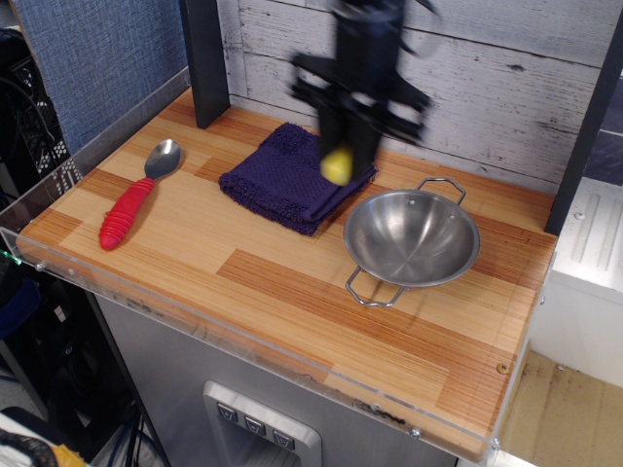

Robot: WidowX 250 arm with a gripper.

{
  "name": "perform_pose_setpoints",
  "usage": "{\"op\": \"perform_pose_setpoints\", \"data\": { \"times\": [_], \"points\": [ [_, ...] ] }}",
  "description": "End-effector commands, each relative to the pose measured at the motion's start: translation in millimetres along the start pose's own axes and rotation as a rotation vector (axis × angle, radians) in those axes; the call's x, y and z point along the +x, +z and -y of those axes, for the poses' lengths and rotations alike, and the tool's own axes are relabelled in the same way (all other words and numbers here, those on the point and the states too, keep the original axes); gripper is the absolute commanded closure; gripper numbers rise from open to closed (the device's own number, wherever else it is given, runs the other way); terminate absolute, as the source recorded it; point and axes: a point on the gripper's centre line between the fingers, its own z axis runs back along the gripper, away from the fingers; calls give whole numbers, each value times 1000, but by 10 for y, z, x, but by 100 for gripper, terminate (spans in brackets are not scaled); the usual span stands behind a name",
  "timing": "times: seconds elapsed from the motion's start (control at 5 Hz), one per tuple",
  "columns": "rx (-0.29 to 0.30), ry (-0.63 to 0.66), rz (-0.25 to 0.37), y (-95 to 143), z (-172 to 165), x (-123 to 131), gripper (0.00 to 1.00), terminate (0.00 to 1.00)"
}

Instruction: Place the french fry in the bowl

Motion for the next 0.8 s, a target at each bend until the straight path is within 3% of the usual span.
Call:
{"op": "perform_pose_setpoints", "data": {
  "times": [0.0, 0.2, 0.6],
  "points": [
    [20, -95, -64, -283, 442, -81, 100, 0],
    [40, -87, -72, -374, 451, -61, 100, 0],
    [33, -33, 3, -208, 308, -35, 100, 0]
  ]
}}
